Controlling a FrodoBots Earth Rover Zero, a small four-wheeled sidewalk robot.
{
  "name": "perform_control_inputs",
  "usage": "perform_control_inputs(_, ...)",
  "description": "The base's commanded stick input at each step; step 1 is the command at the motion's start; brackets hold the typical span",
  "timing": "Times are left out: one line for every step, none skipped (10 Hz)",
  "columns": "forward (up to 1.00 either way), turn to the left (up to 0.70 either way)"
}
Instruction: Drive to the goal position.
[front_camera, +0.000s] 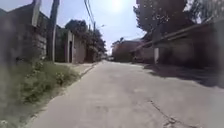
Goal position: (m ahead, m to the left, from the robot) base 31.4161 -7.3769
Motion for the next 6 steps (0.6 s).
perform_control_inputs(1.0,0.02)
perform_control_inputs(1.0,0.02)
perform_control_inputs(1.0,0.02)
perform_control_inputs(1.0,0.02)
perform_control_inputs(1.0,0.02)
perform_control_inputs(1.0,0.02)
